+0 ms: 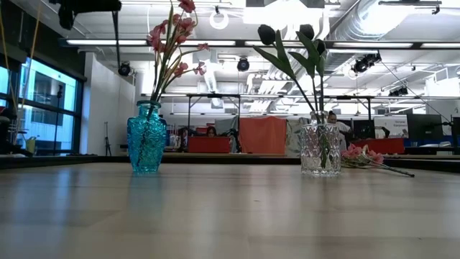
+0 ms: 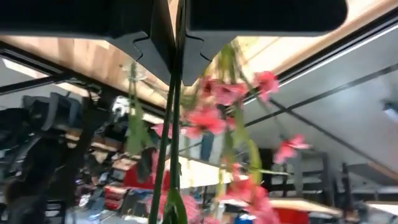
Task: Sort flowers into vase by color
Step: Put the left pink flowers into the blue flower vase
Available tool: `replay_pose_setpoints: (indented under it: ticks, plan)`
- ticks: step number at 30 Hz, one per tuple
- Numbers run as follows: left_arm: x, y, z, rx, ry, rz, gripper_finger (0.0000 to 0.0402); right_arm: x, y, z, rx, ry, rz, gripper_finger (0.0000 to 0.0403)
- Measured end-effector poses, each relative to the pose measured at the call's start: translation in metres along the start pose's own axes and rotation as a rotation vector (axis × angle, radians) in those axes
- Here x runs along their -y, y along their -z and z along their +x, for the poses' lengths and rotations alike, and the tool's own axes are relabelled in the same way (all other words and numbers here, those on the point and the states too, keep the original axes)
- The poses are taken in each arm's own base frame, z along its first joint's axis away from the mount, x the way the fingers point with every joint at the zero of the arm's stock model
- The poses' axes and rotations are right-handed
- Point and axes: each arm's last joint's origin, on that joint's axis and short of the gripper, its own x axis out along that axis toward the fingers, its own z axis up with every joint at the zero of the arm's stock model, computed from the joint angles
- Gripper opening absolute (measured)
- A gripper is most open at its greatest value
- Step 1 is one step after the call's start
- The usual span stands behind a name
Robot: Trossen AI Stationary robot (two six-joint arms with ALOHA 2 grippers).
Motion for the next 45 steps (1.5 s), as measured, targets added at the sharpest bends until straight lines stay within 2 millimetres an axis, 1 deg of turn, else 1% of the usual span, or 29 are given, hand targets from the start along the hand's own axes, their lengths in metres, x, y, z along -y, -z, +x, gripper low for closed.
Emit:
replay_pose_setpoints:
  ticks: [3, 6, 8, 13, 15, 18, 24, 27, 34, 37, 41, 45]
  plan:
    - [0.004, 0.015, 0.008, 0.040, 0.048, 0.001, 0.0000, 0.000, 0.002, 0.001, -0.011, 0.004, -0.002, 0.0298]
    - [0.002, 0.025, 0.016, 0.073, 0.078, 0.023, 0.0000, 0.001, 0.002, 0.002, -0.014, 0.006, -0.004, 0.0298]
    - [-0.002, 0.026, 0.019, 0.086, 0.084, 0.045, 0.0000, 0.000, 0.002, 0.002, -0.011, 0.008, -0.004, 0.0298]
    - [-0.016, 0.018, 0.023, 0.117, 0.127, 0.104, 0.0000, 0.001, 0.003, 0.002, -0.023, 0.012, 0.014, 0.0298]
    - [-0.023, 0.019, 0.025, 0.092, 0.136, 0.129, 0.0000, 0.001, 0.004, 0.002, -0.029, 0.014, 0.019, 0.0298]
    - [-0.032, 0.021, 0.029, 0.050, 0.163, 0.118, 0.0000, 0.001, 0.004, 0.002, -0.033, 0.016, 0.033, 0.0298]
    - [-0.042, 0.020, 0.037, 0.032, 0.182, 0.121, 0.0000, 0.001, 0.004, 0.002, -0.033, 0.015, 0.033, 0.0298]
    - [-0.046, 0.029, 0.042, 0.026, 0.179, 0.129, 0.0000, 0.001, 0.004, 0.002, -0.032, 0.019, 0.033, 0.0298]
    - [-0.055, 0.052, 0.052, 0.077, 0.171, 0.086, 0.0000, 0.002, 0.004, 0.002, -0.024, 0.042, 0.038, 0.0298]
    - [-0.056, 0.056, 0.053, 0.073, 0.165, 0.098, 0.0000, 0.002, 0.004, 0.002, -0.023, 0.045, 0.038, 0.0298]
    - [-0.057, 0.062, 0.053, 0.020, 0.159, 0.086, 0.0001, 0.002, 0.004, 0.002, -0.023, 0.045, 0.039, 0.0298]
    - [-0.058, 0.067, 0.053, -0.025, 0.151, 0.074, 0.0017, 0.003, 0.004, 0.002, -0.009, 0.082, 0.051, 0.0298]
